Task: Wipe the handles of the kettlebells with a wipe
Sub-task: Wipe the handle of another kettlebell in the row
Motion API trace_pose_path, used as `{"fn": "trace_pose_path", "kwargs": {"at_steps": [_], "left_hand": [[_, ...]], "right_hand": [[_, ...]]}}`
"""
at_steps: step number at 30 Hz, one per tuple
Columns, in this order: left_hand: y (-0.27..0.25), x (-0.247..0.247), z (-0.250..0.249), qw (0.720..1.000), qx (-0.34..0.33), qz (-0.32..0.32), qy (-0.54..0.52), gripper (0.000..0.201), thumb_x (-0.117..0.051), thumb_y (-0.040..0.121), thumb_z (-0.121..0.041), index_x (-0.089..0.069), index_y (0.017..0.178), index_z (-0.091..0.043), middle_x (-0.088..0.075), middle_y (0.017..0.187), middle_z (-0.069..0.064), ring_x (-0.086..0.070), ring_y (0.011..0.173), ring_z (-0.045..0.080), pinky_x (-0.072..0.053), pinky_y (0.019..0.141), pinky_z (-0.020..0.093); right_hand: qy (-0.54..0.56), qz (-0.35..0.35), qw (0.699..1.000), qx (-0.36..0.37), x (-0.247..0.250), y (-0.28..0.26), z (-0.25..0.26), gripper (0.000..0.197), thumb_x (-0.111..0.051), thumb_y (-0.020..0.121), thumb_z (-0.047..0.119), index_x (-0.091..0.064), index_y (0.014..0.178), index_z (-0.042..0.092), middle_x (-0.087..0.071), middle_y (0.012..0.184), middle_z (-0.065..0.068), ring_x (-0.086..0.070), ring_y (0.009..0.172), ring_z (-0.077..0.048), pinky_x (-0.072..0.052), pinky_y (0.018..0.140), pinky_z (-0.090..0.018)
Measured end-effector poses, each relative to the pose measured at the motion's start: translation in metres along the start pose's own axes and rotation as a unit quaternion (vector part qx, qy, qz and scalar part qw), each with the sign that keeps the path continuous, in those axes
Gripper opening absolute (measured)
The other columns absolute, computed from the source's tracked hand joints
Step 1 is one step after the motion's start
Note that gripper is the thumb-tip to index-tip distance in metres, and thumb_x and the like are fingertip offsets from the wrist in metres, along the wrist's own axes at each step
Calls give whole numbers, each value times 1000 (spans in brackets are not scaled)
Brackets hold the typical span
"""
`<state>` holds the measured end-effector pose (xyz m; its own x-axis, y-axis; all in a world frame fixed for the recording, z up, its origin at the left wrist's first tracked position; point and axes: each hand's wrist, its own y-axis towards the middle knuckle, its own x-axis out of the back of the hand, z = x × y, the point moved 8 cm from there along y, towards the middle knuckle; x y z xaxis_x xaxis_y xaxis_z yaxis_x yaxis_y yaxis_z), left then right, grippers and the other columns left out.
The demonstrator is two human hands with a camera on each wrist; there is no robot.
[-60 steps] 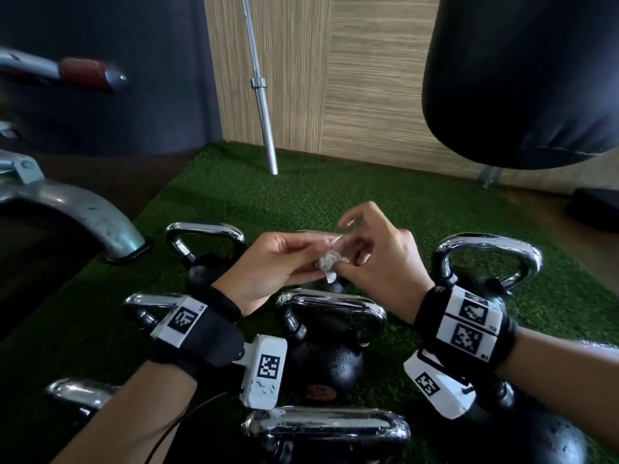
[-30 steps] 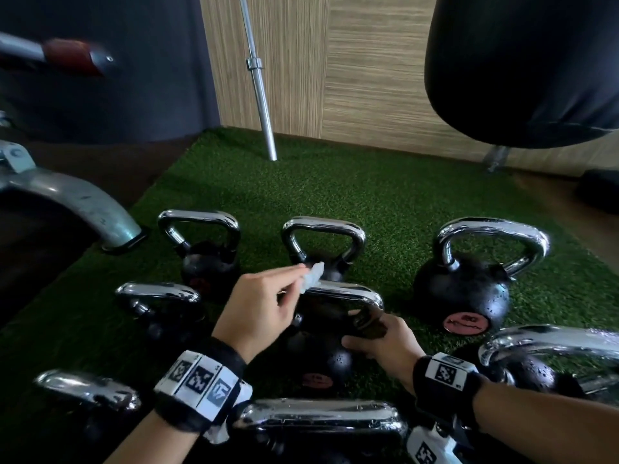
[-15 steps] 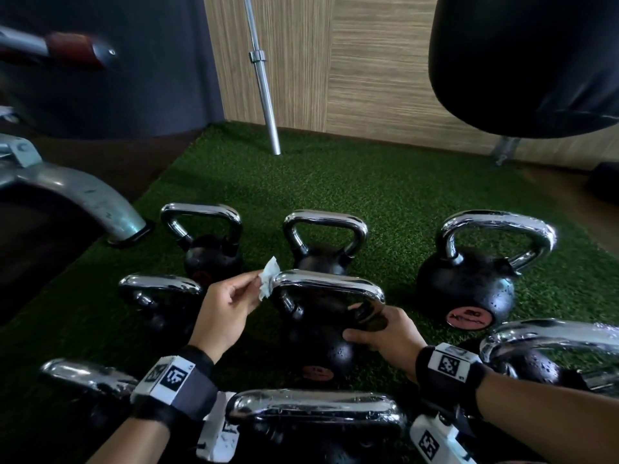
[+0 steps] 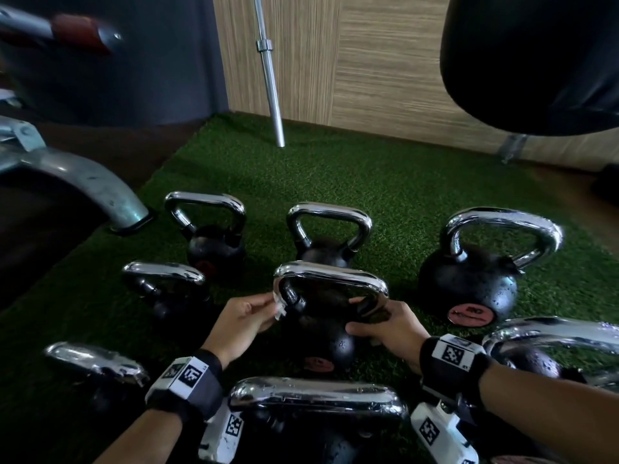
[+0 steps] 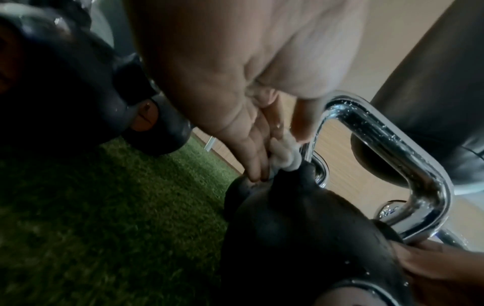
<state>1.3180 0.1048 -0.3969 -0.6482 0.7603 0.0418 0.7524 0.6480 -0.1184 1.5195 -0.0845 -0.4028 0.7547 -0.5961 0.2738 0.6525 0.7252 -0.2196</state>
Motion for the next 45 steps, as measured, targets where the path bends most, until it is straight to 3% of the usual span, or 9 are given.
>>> {"fn": "trace_pose_path", "kwargs": {"at_steps": [4, 9, 15, 24, 29, 33, 36, 39, 45], "left_hand": [[2, 8, -14, 991, -52, 3, 121, 41, -71, 83, -62, -81, 85, -22, -77, 82, -5, -70, 84, 4, -54, 88, 30], [13, 10, -30, 964, -89, -22, 250, 12, -70, 90, -45, -72, 78, -48, -72, 74, -31, -64, 79, -16, -40, 68, 5], [49, 0, -36, 959, -129, -54, 248, 20, -73, 92, -34, -80, 109, -26, -68, 91, -28, -56, 84, -29, -41, 75, -4], [86, -32, -43, 966, -112, -21, 230, 20, -74, 91, -35, -81, 107, -27, -74, 78, -21, -66, 80, -13, -50, 79, 9], [81, -40, -51, 959, -120, 14, 258, 22, -67, 97, -34, -81, 97, -18, -80, 90, -3, -73, 87, 7, -52, 82, 20], [76, -40, -41, 969, -88, 89, 211, 23, -64, 99, -29, -77, 117, -21, -78, 110, -10, -70, 104, 3, -52, 98, 29], [75, -35, -39, 962, -94, 58, 251, 24, -73, 94, -26, -77, 116, -21, -76, 105, -17, -67, 97, -13, -51, 95, 13], [79, -39, -48, 952, -108, 42, 282, 16, -72, 94, -16, -81, 107, -18, -76, 91, -14, -61, 78, -25, -42, 76, -3], [76, -40, -71, 983, -139, 4, 122, 33, -71, 85, -61, -81, 100, -33, -80, 95, -1, -75, 98, 16, -58, 94, 51]], "right_hand": [[-48, 5, 999, -2, 5, -1, 4, 44, -98, 62, 15, -81, 99, 31, -80, 84, 4, -70, 75, -8, -53, 63, -22], [-152, -13, 988, 2, 15, -4, 10, 48, -98, 46, 31, -81, 91, 27, -79, 81, 8, -72, 75, -5, -58, 71, -25], [-289, 76, 954, 37, 2, -28, 32, 29, -83, 62, 5, -70, 58, 30, -74, 64, 6, -65, 60, 5, -53, 59, -18], [-291, 240, 925, 34, -45, -39, 50, 18, -81, 81, -2, -82, 90, 13, -81, 92, -1, -77, 90, -12, -61, 85, -23], [-321, 272, 907, 26, -49, -13, 68, 18, -77, 87, 12, -80, 78, 28, -74, 66, 18, -71, 67, -3, -62, 74, -26], [-257, 115, 959, 13, -29, 28, 72, 16, -88, 76, 28, -74, 84, 25, -72, 77, 6, -66, 73, -12, -61, 78, -38], [-229, 94, 968, -25, -28, 41, 49, 60, -90, 69, 46, -71, 121, 25, -69, 97, 6, -63, 77, -7, -57, 67, -24], [-125, 149, 977, -87, -35, 33, 32, 47, -83, 83, 39, -71, 125, 22, -69, 92, 8, -63, 67, -1, -51, 54, -21], [-87, 147, 981, -89, -34, 40, 26, 55, -85, 81, 35, -68, 130, 18, -72, 110, -3, -67, 76, -5, -53, 53, -21]]}}
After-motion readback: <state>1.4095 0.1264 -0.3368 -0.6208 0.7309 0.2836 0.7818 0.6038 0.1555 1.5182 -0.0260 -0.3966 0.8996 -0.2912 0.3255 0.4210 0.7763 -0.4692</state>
